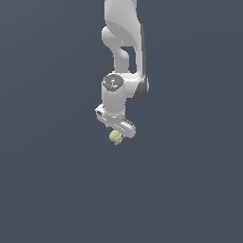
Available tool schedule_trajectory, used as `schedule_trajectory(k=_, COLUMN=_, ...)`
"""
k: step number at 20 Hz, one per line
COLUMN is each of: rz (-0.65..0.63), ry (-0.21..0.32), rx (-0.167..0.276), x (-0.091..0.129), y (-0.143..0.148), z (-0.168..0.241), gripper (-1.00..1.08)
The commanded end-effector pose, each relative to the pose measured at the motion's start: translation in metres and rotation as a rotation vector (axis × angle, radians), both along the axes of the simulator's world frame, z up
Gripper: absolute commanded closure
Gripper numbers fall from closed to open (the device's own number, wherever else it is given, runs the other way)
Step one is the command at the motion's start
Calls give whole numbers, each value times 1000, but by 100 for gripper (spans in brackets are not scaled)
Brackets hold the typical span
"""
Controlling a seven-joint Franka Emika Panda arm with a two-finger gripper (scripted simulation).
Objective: Pick up the object and move it to a goal position.
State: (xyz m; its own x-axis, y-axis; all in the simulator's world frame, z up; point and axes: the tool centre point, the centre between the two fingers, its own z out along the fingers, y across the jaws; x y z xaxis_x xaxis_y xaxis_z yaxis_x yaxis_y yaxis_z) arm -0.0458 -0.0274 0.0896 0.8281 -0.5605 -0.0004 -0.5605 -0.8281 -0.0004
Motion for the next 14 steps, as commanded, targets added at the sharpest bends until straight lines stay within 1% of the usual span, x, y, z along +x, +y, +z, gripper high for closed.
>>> schedule_trajectory(k=1, rz=0, ry=0, rx=0, x=0, y=0, z=-3, gripper=-92)
schedule_trajectory(k=10, rz=-4, ry=0, rx=-1, x=-2, y=0, z=-40, gripper=-92)
schedule_trajectory(k=14, rz=-5, ry=0, rx=-1, x=-1, y=0, z=-49, gripper=-92)
